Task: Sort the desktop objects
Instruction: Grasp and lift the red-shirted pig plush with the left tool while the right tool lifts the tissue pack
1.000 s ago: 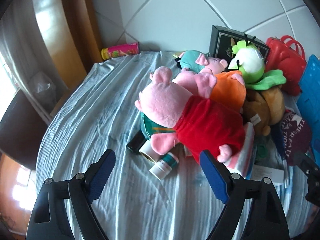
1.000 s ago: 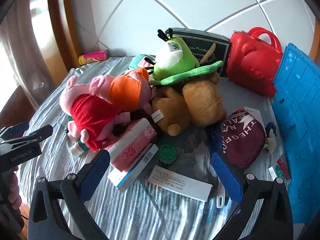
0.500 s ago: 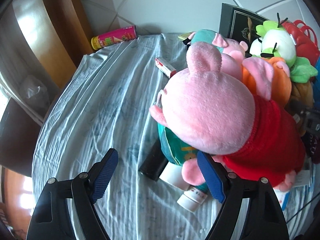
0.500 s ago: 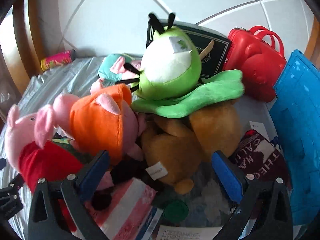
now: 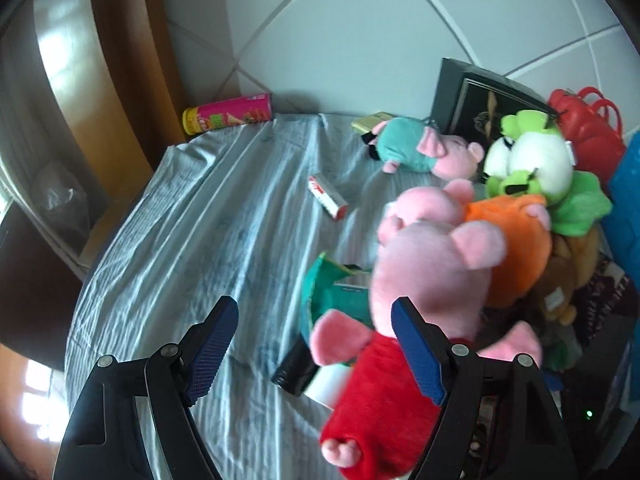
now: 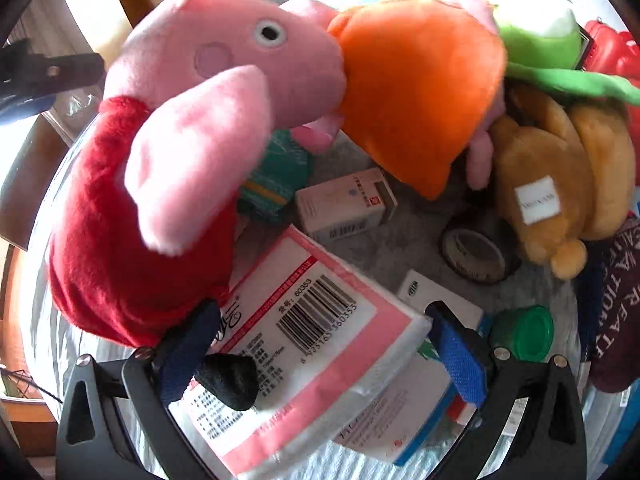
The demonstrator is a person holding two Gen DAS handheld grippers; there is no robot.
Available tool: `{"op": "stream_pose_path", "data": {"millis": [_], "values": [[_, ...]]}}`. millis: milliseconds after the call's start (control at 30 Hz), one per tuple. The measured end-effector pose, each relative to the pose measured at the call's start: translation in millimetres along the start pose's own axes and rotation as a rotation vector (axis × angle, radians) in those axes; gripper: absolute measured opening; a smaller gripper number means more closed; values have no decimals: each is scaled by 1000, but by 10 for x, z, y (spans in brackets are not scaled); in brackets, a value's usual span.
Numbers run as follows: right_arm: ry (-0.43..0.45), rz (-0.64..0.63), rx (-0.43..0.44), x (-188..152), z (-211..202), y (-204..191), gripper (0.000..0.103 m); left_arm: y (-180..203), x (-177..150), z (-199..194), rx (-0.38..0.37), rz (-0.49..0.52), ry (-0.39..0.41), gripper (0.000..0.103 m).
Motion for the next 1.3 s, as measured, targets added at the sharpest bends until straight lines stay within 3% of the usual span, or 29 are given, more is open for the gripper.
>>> {"op": "stream_pose_path", "data": {"millis": [100,233,333,433,533,567,667,900,1067,1300], "values": [[32,37,-11,-64,-214,162,103,328,-101,-47,-47,67,-14,82],[75,98,-37,-166,-504,416,103,589,-268,175,-35,126,-77,82],[91,147,-36,-240,-653,553,103,694,-313,327,-60,122,-93,93],[92,177,-34,-303,-720,617,103,799,-330,449,-83,130,-88,97],[80,197,-42,-386,-703,618,103,940,-426,679,-60,176,-141,93],[76,205,-44,-409,-695,614,103,928,-465,657,-52,178,-128,82],[73,219,-53,-484,-669,543,103,893,-580,591,-26,184,-90,77],[61,218,-24,-541,-517,220,103,333,-934,156,11,104,-81,77],[67,235,-61,-540,-364,-43,103,-24,-1172,-40,66,86,-82,77],[78,254,-138,-518,-96,-335,103,-230,-1348,170,60,87,-120,77]]}}
Point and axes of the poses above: each gripper's, at about its wrist camera, not at the fingertips, and z roughly the way its jaws point, y to its right, x to its top, the point moved 5 cm from there along z, roughly the way its jaws point, and after that the axes turned 8 degrees about z, right-handed, at the moved point
